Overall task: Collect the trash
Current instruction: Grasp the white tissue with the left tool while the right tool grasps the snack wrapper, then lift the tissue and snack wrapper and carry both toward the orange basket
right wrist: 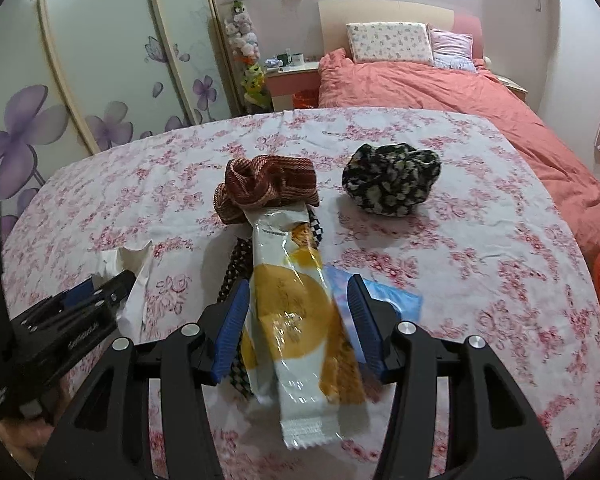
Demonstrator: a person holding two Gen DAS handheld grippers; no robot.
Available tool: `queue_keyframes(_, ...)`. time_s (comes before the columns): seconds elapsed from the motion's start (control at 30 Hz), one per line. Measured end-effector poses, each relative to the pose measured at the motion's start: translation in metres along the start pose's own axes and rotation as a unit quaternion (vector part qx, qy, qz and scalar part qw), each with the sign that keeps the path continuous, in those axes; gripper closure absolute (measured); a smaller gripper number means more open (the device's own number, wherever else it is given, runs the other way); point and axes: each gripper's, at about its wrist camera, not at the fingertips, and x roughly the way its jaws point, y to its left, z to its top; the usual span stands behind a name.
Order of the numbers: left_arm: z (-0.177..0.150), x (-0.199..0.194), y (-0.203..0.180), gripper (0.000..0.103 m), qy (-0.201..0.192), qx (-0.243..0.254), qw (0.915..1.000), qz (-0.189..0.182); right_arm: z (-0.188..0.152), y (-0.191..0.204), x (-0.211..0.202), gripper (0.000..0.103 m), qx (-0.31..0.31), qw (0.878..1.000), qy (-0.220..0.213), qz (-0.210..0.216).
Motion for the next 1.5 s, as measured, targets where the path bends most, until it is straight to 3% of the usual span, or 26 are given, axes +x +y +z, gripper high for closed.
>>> queue_keyframes(0.2,0.000,0.001,0.003,0.057,0.000,-0.005,1.0000,-0.006,0.000,0.007,0.013,0.052,-0.010,1.000,0.011,-0.023)
queue_keyframes(0.4,0.000,0.000,0.003,0.057,0.000,-0.006,1.0000,-0.007,-0.003,0.009,0.012,0.064,-0.023,0.999,0.006,-0.030)
queue_keyframes(0.57,-0.001,0.000,0.003,0.057,0.000,-0.007,0.9999,-0.009,-0.004,0.001,0.002,0.066,-0.015,1.000,-0.002,-0.024)
queue_keyframes(0.93,-0.001,0.000,0.003,0.057,0.000,-0.007,0.9999,-0.010,-0.009,-0.051,-0.027,0.066,0.040,0.997,-0.040,-0.060)
queue_keyframes(1.27,0.000,0.000,0.001,0.055,-0.002,-0.002,0.9999,-0.013,-0.021,-0.104,-0.024,0.066,0.096,0.991,-0.014,-0.096)
queue_keyframes(1.5,0.000,-0.002,-0.004,0.073,-0.006,0.003,0.9997,-0.025,-0.028,-0.124,-0.012,0.064,0.119,0.989,0.015,-0.087)
